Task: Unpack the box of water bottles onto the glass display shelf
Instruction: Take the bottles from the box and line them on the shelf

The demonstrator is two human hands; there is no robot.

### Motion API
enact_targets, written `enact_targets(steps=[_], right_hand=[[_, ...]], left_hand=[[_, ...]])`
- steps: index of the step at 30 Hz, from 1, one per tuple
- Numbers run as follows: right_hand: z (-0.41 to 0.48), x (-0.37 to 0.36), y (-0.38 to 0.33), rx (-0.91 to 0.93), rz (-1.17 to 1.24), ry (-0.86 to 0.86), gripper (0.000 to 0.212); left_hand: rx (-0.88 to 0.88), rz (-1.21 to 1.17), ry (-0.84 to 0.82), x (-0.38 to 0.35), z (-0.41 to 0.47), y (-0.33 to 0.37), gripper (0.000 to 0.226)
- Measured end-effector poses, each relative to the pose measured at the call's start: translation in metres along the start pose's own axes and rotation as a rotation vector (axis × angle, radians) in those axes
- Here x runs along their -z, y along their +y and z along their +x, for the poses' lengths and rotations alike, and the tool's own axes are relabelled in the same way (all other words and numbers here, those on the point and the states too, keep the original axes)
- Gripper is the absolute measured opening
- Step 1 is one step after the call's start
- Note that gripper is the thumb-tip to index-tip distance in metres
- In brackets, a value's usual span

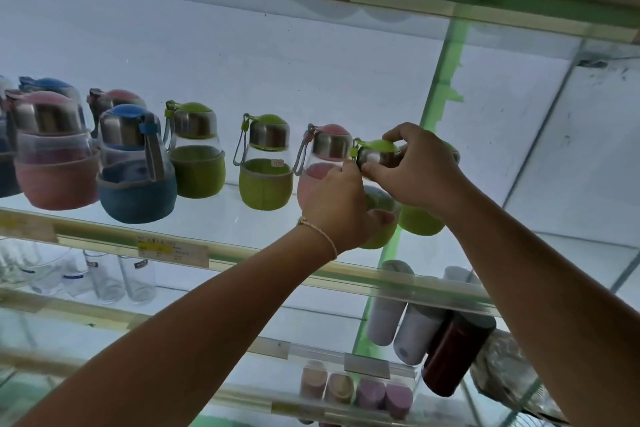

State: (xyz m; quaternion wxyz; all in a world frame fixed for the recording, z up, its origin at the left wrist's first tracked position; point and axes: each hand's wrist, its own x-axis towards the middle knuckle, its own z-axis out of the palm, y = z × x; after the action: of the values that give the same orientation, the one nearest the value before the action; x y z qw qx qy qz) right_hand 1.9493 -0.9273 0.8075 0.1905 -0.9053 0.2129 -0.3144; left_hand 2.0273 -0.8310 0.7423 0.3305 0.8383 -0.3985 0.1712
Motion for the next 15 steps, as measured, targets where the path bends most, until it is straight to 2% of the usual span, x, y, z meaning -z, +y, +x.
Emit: enact_targets(steps=[6,15], right_hand=[[0.007,-0.002,0.003,-0.006,-0.137,0.019,0.052],[0.015,-0.001,0.001,0.005,-0.325,-0.005,0.053]], left_hand=[[-0.016,0.075,0.005,-0.006,0.008,0.005,0.072],[-0.025,0.004,-0.081,-0.009,0.024,0.005,0.069]])
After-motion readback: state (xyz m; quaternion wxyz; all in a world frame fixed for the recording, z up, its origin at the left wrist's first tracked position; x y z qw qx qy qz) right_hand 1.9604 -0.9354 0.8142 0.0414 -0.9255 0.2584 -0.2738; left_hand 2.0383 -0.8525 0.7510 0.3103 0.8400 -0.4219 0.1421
